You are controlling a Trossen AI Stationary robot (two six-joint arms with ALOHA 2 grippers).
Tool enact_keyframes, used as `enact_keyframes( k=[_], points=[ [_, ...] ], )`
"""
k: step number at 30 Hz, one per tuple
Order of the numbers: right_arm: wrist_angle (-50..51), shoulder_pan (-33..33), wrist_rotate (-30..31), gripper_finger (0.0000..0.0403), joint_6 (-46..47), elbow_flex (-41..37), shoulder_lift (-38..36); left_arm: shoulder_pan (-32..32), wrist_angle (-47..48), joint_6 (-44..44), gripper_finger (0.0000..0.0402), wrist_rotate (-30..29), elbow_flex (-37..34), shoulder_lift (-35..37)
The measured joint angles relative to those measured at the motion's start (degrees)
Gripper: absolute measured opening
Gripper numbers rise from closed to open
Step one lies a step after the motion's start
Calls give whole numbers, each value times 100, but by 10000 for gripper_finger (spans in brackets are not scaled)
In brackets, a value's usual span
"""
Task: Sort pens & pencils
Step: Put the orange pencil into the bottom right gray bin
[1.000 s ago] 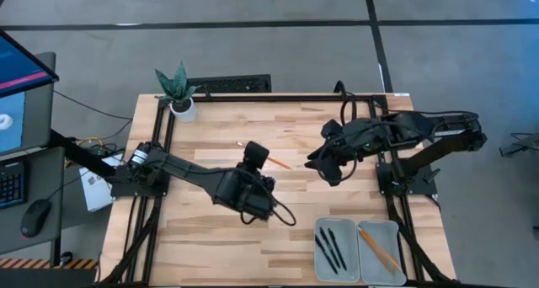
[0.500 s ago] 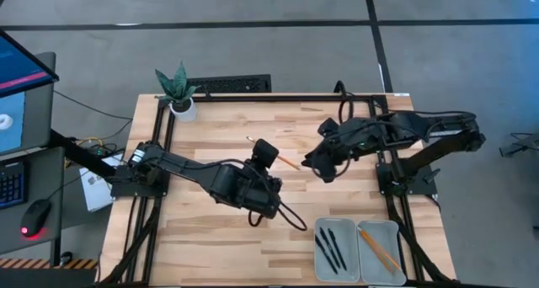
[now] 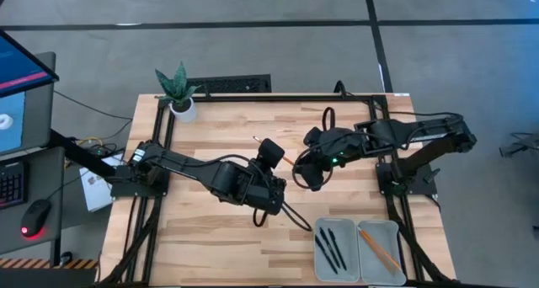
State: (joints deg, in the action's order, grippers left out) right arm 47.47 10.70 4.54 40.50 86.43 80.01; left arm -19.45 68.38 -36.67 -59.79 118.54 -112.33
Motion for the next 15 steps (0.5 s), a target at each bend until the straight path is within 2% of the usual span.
enact_keyframes(
  k=[15],
  points=[
    [1,-35,1,173,-61,0,2,0,-48,-39,6,-28,-2,0]
  ],
)
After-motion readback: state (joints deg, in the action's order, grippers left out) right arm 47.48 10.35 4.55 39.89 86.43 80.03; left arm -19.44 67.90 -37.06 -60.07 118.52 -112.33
